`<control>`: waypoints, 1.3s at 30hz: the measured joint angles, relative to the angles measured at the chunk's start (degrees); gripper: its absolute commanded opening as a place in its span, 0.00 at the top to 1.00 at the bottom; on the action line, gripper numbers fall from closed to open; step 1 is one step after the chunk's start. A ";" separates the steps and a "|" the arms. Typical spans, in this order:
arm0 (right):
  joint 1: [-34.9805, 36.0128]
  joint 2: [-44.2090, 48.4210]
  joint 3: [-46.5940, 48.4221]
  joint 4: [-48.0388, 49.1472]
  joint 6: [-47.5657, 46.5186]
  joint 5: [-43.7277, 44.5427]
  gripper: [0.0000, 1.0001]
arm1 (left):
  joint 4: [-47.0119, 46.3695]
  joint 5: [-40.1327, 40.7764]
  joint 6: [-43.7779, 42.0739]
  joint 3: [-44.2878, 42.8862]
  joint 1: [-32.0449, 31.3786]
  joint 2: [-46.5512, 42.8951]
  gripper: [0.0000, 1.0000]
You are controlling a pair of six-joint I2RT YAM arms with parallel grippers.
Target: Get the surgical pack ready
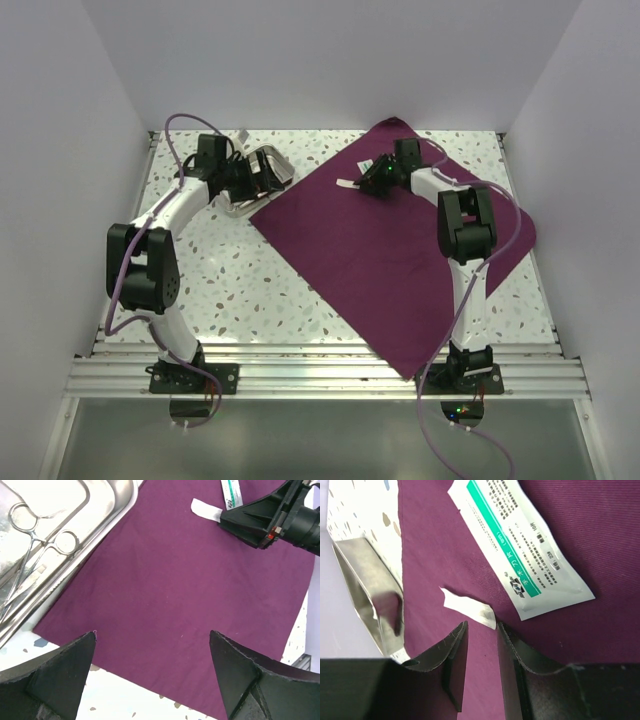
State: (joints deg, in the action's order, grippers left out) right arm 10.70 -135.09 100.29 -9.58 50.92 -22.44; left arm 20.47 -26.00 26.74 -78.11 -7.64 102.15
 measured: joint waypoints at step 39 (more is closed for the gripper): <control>-1.16 13.88 -12.61 3.06 -2.01 -14.78 1.00 | -6.71 -17.31 4.44 0.68 -0.55 -0.81 0.00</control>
State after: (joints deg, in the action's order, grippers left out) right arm 9.54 -121.21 87.68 -6.52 48.90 -37.21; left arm 13.76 -43.31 31.18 -77.43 -8.19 101.34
